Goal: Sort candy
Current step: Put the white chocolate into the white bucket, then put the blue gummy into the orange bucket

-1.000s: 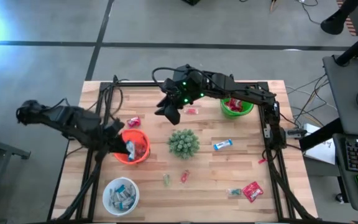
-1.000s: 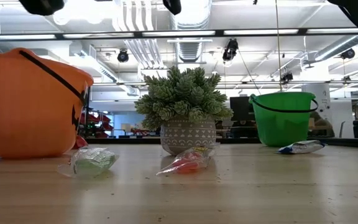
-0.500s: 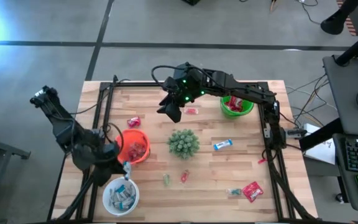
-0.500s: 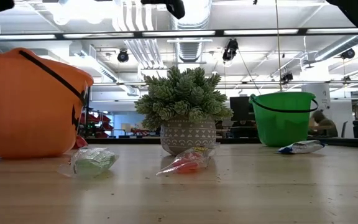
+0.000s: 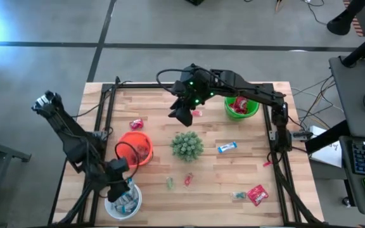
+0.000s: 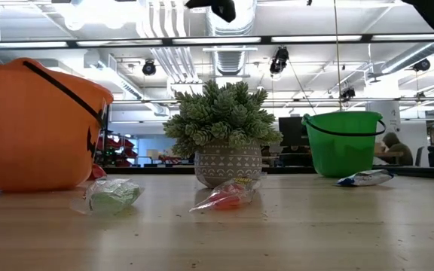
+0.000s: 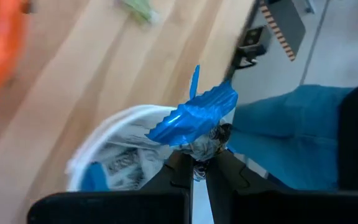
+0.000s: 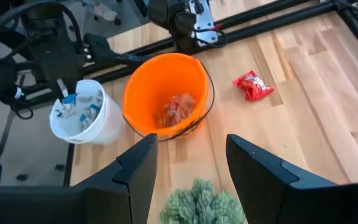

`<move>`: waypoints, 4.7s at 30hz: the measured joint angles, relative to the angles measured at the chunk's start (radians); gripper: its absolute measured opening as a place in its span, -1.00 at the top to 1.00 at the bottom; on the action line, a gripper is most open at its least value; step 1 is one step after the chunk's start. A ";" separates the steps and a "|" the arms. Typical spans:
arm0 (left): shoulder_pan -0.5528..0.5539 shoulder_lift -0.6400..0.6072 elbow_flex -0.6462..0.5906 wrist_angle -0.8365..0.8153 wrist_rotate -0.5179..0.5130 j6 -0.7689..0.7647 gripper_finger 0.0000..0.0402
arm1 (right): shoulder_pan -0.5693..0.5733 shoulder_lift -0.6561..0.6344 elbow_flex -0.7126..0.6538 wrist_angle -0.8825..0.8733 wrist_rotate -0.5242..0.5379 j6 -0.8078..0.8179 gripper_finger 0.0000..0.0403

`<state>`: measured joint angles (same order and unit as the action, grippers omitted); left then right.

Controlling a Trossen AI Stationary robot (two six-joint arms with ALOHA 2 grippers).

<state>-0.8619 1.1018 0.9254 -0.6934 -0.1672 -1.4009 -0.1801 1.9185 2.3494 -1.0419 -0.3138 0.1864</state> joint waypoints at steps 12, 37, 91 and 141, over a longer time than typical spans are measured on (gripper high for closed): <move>-0.088 0.206 0.347 -0.372 0.058 -0.058 1.00 | -0.015 -0.064 0.000 -0.010 0.000 -0.015 0.10; -0.110 0.302 0.357 -0.350 0.265 -0.134 0.68 | -0.019 -0.075 0.000 -0.024 0.000 -0.029 0.10; -0.003 -0.192 0.355 -0.715 -0.486 0.424 0.43 | 0.190 -0.248 -0.407 -0.529 0.159 0.331 0.11; -0.004 -0.323 0.355 -0.810 -0.442 0.378 0.43 | 0.917 -0.249 -1.095 -0.060 0.185 0.749 0.10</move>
<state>-0.8658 0.7788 1.2804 -1.5037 -0.6094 -1.0225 0.7373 1.6691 1.2541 -1.1021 -0.1290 0.9357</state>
